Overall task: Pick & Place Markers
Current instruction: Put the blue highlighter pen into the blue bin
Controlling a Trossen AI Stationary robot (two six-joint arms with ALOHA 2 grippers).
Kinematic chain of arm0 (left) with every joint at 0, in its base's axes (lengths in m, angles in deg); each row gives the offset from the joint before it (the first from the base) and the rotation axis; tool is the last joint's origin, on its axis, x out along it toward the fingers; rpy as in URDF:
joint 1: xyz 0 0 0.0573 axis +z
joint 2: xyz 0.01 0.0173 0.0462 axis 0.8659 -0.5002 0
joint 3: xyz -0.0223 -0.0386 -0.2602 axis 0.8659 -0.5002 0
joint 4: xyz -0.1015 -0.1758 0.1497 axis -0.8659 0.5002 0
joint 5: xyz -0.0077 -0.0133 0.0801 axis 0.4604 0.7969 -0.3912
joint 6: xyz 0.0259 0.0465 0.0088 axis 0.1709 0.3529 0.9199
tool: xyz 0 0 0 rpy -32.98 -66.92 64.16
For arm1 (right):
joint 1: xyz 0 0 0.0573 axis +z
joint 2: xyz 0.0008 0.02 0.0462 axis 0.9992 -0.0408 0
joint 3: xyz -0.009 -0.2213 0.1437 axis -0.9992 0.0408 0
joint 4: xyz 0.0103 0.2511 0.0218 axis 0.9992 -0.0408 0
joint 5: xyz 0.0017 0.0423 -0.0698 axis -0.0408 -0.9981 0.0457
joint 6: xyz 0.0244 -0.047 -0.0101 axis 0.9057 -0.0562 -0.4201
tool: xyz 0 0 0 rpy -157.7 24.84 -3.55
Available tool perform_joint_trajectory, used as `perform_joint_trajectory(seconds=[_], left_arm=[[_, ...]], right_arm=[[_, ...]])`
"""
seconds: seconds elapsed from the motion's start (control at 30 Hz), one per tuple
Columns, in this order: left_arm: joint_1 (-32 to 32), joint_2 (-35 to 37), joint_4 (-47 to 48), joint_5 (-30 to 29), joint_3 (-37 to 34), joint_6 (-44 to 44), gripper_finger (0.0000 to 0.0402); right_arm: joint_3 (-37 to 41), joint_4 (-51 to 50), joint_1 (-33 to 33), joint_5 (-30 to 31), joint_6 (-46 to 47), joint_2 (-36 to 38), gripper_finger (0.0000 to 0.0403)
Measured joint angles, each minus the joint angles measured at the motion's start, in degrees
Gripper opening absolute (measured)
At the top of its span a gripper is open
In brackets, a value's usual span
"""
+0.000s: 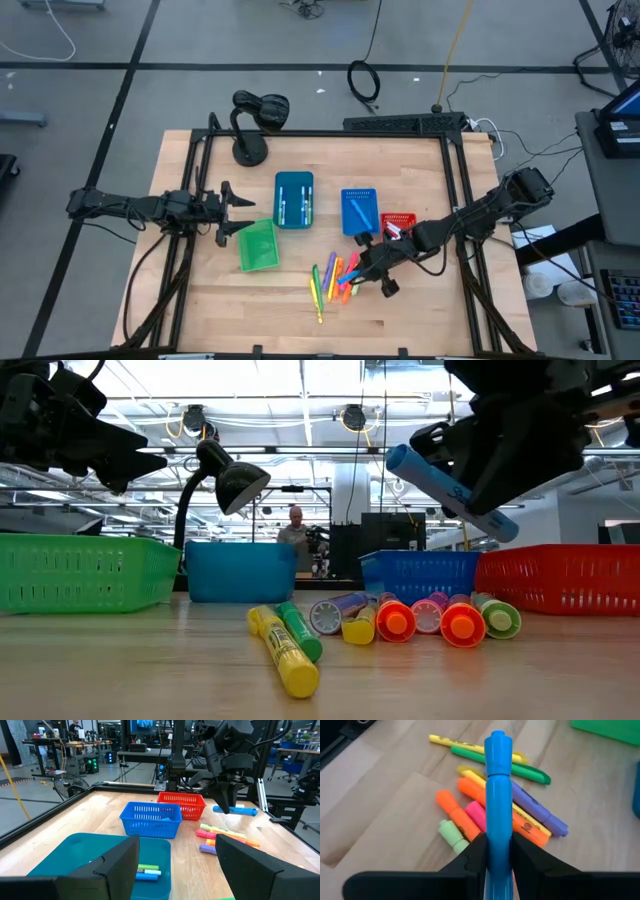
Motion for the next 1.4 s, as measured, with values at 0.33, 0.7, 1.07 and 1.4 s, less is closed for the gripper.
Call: perform_joint_trajectory(seconds=[0.33, 0.7, 1.07, 1.4], left_arm=[[0.0, 0.0, 0.0, 0.0, 0.0, 0.0, 0.0267], [0.0, 0.0, 0.0, 0.0, 0.0, 0.0, 0.0267], [0.0, 0.0, 0.0, 0.0, 0.0, 0.0, 0.0267], [0.0, 0.0, 0.0, 0.0, 0.0, 0.0, 0.0267]], right_arm=[[0.0, -1.7, -2.2, 6.1, 2.0, 2.0, 0.0059], [2.2, 1.6, -4.5, 15.8, 4.3, 13.8, 0.0059], [13.3, 13.4, -9.9, 29.5, 23.3, 19.1, 0.0059], [15.3, 10.4, -13.6, 29.8, 31.8, 17.9, 0.006]])
